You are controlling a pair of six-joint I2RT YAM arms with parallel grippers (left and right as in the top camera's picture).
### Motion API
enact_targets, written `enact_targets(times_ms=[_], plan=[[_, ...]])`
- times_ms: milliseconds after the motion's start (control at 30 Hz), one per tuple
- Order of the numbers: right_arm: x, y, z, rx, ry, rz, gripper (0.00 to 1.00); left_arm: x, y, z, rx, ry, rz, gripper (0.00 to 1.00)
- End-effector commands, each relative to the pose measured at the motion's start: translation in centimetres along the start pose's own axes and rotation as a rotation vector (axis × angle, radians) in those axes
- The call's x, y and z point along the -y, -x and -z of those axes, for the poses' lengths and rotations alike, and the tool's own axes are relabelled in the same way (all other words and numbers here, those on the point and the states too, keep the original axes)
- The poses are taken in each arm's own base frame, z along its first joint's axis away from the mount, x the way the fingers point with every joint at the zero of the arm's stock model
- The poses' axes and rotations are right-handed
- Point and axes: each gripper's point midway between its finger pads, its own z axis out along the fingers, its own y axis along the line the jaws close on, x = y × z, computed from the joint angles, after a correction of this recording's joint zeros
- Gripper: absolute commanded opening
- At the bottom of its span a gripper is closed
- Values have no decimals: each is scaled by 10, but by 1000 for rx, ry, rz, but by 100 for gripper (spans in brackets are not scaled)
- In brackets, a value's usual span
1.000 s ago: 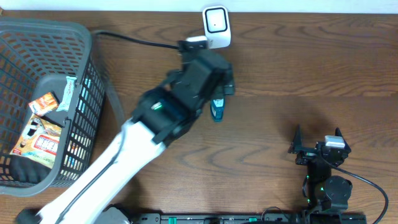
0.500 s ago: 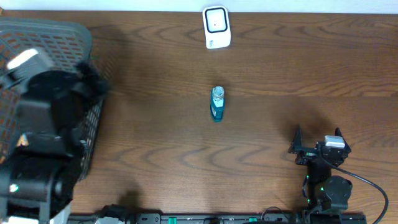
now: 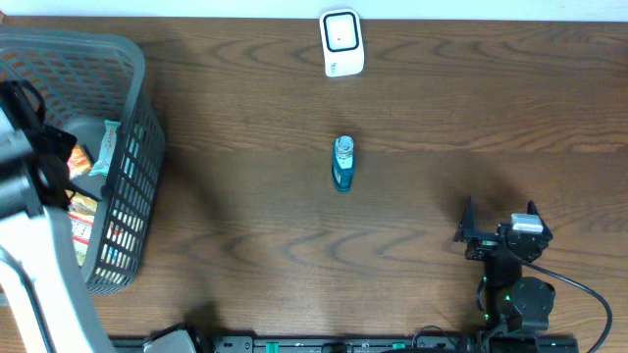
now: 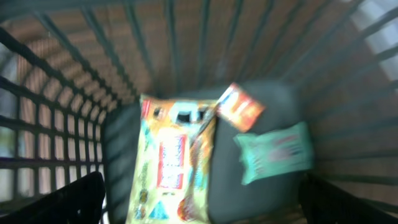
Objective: Scan the item barcode
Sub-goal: 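Move the left gripper back into the basket toward the snack bag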
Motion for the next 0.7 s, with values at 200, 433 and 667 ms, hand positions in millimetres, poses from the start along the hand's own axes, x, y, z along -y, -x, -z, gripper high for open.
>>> enact_targets(times_ms=[200,433,667], plan=[[-2,0,0,1,11,11,99,-9,-64,-95,-418,141,-88,99],[-2,0,0,1,11,11,99,-21,-98,-141,-588,241,-211,99],[-2,0,0,1,11,12,99,-27,-123,-166,-628,270,-223,99]])
